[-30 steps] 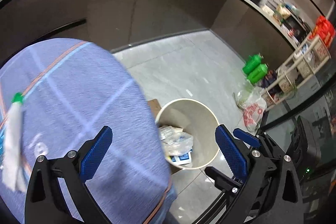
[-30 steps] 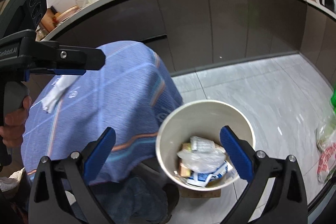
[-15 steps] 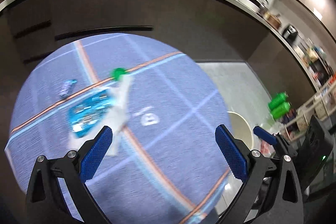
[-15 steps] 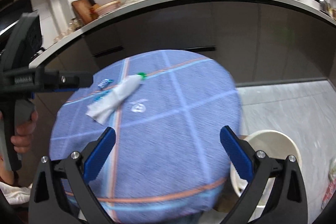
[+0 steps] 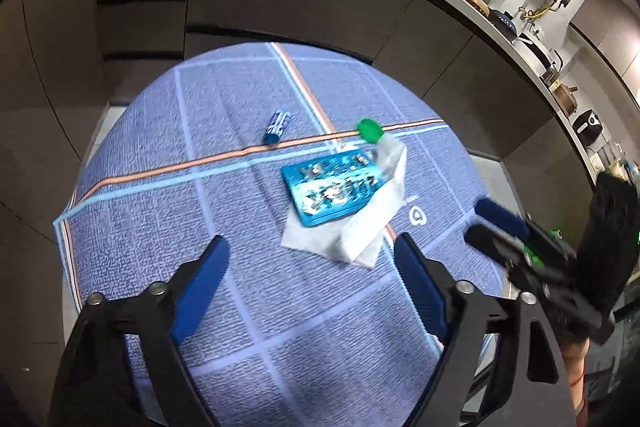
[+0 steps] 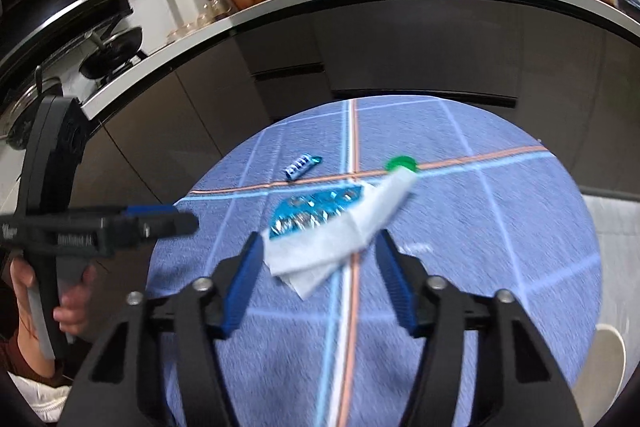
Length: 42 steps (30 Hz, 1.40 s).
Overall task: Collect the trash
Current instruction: 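Grasp the blue blister pack with left tool while right tool grasps white tissue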
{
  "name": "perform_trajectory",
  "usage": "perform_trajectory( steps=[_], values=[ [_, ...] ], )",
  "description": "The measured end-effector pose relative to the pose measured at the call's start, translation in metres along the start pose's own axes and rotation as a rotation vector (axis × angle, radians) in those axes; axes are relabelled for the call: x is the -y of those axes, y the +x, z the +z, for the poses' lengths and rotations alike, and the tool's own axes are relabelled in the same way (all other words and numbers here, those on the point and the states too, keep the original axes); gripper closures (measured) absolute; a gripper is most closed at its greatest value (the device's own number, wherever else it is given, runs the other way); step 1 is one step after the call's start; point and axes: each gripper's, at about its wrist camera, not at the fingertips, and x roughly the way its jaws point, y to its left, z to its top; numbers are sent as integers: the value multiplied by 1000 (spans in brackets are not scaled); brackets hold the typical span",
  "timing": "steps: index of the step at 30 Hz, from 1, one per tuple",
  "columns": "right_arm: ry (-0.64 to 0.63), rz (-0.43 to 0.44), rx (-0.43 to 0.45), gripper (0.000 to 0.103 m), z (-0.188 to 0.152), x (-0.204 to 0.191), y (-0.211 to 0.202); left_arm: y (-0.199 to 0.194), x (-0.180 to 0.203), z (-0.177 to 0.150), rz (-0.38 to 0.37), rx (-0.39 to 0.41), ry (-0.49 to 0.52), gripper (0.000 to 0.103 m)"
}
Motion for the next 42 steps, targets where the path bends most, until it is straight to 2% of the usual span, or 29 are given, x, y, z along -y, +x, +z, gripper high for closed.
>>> perform_trajectory(
  steps=[3,9,16,17,18,19,20,25,32,34,36,39,42],
  values=[
    [-19,-35,-30,50,15,-5,26,5,-5,-3,-16,-20,0,35],
    [2,-132,-87,49,22,3,65,17,-20,-3,-26,-48,-17,37],
    [56,-166,-156,49,5,24,88,33,-22,6,-54,-70,21,37],
    [62,-156,-164,55,2,26,90,36,-22,7,-56,-75,26,37],
    [66,-142,-171,82,1,27,90,39,-21,9,-58,-81,29,37],
    [66,-130,-177,96,-1,27,89,42,-20,10,-59,-89,31,37],
    [66,-128,-172,98,-2,27,86,43,-18,10,-60,-92,32,37],
    [54,-89,-86,99,3,18,49,46,-11,14,-55,-91,53,36],
    [11,-84,56,99,21,2,-13,53,9,26,-57,-86,86,34],
    [0,-98,80,99,25,2,-26,55,17,29,-60,-80,104,26],
    [-8,-121,96,99,27,3,-38,58,22,29,-51,-67,126,17],
    [7,-147,100,99,22,11,-48,69,28,30,-43,-73,161,16],
    [34,-160,87,99,12,20,-50,82,38,36,-89,-78,234,15]
  ],
)
